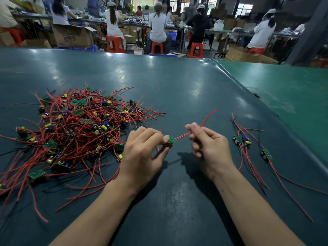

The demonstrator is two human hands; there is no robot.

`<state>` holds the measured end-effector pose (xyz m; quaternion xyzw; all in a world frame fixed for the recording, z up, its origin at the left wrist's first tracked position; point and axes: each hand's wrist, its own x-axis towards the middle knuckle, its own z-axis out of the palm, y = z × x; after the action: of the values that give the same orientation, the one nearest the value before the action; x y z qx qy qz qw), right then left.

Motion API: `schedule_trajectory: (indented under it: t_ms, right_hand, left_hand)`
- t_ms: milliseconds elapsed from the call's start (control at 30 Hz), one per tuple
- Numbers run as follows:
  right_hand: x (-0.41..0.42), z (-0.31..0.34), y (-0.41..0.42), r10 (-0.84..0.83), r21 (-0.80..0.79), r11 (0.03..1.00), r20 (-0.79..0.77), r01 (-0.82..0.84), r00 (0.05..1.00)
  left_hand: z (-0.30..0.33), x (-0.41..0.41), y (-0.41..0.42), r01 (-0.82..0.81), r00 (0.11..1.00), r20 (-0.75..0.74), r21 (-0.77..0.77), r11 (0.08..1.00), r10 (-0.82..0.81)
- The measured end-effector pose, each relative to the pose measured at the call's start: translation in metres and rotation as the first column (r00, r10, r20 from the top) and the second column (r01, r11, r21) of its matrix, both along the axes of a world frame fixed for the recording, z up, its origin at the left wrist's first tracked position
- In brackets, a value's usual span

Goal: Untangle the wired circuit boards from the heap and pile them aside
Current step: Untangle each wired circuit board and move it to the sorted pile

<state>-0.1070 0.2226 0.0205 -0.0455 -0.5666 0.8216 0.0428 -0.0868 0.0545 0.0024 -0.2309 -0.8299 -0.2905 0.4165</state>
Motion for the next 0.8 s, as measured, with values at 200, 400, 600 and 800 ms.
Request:
schedule_trajectory:
  t_ms: [200,400,600,800]
  right_hand:
    - [-0.007,0.008,0.020,-0.246,-0.191,0.953,-0.030,0.236,0.969]
    - [0.008,0.000,-0.002,0.285,-0.064,0.957,0.059,-0.281,0.957]
    - [0.024,-0.008,-0.019,0.470,0.172,0.876,-0.099,-0.450,0.877]
    - [0.021,0.001,-0.013,0.319,0.292,0.922,-0.204,-0.254,0.926]
  left_hand:
    - [0.001,0.002,0.004,0.000,0.996,-0.093,-0.013,1.000,-0.001]
    - [0.002,0.004,-0.008,-0.031,0.983,-0.173,0.171,0.985,0.061]
    - [0.005,0.002,-0.005,0.050,0.984,-0.170,-0.010,0.999,-0.051]
    - [0.003,0.000,-0.005,0.047,0.989,-0.138,0.004,0.999,-0.046]
